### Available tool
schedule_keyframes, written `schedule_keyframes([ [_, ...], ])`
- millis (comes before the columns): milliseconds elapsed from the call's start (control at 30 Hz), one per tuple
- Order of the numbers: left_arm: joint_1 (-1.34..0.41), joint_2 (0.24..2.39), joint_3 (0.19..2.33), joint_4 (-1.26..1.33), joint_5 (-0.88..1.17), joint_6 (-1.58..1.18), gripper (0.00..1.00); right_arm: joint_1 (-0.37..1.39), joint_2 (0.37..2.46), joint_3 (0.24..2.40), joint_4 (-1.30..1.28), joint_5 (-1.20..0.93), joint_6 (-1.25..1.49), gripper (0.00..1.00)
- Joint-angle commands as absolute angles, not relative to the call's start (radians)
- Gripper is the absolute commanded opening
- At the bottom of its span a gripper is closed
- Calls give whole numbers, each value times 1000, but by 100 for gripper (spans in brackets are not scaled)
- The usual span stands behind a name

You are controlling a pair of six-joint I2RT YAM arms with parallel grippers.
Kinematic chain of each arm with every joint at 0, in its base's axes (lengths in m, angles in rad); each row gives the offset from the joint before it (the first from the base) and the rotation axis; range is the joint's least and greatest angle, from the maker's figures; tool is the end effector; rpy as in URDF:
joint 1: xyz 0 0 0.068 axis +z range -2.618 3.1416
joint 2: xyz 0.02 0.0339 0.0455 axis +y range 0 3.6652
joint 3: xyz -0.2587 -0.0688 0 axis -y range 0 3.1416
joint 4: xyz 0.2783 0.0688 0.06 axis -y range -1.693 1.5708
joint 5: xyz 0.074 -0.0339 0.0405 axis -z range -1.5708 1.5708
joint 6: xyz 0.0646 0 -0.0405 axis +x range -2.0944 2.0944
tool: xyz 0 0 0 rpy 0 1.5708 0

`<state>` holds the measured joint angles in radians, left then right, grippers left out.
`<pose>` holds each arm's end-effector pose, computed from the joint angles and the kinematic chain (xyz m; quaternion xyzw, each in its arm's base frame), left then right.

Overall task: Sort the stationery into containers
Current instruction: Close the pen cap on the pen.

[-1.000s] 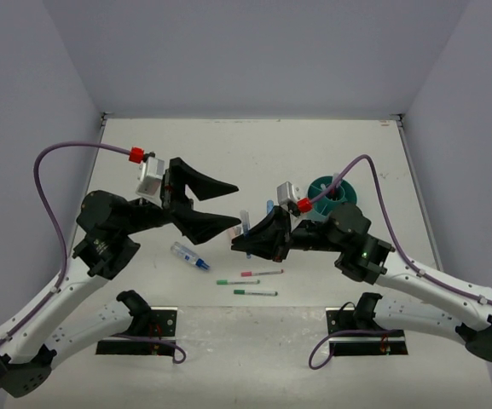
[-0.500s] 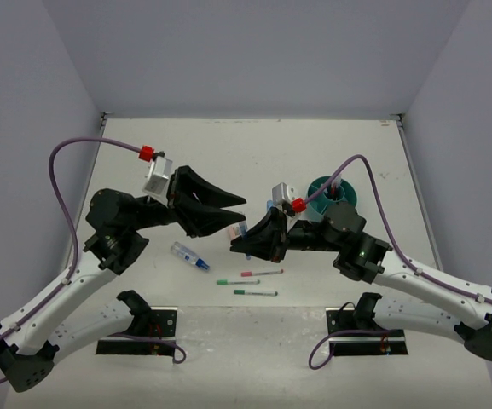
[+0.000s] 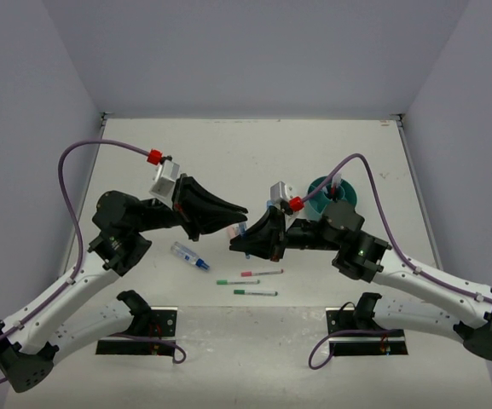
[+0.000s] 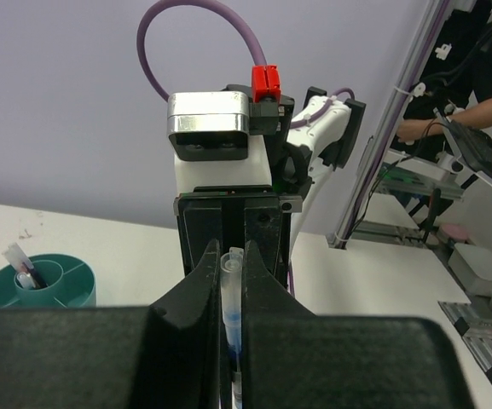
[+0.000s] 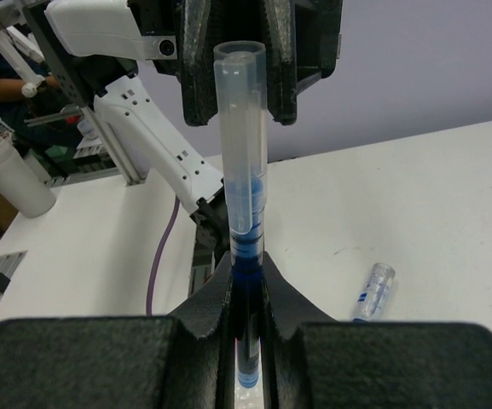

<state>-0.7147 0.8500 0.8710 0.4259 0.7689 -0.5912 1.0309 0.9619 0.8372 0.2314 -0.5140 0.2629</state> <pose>0.1479 -0.1878 0.4257 0.3473 0.4734 -0.6353 0.5017 0.1193 0.2609 0.3645 -0.4175 0.5285 0.5691 0.4716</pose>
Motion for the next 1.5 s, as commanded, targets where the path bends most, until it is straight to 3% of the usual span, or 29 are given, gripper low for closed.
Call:
schedule_keyframes([
  [0,-715,845,862,454,792,-594,0,1032,961,895,255,-502,249,0],
  [300,-744,856,750,354,631,-620,0,1033,904,968,337,-236,263,0],
  [700,-970,928,563,365,401,-626,0,872,1021,1314,231,-328,260,0],
  [867,-991,965,483,458,415,-676,0,850,1054,1375,219,-325,281,0],
  [1000,-989,928,517,394,369,-642,0,851,1056,1278,211,-420,259,0],
  [1133,-989,864,687,176,296,-530,0,860,1071,1141,152,-507,250,0],
  [1300,-990,847,883,28,288,-421,0,893,1072,988,136,-460,278,0],
  [1467,-989,823,902,20,273,-404,0,891,1019,906,182,-459,296,0],
])
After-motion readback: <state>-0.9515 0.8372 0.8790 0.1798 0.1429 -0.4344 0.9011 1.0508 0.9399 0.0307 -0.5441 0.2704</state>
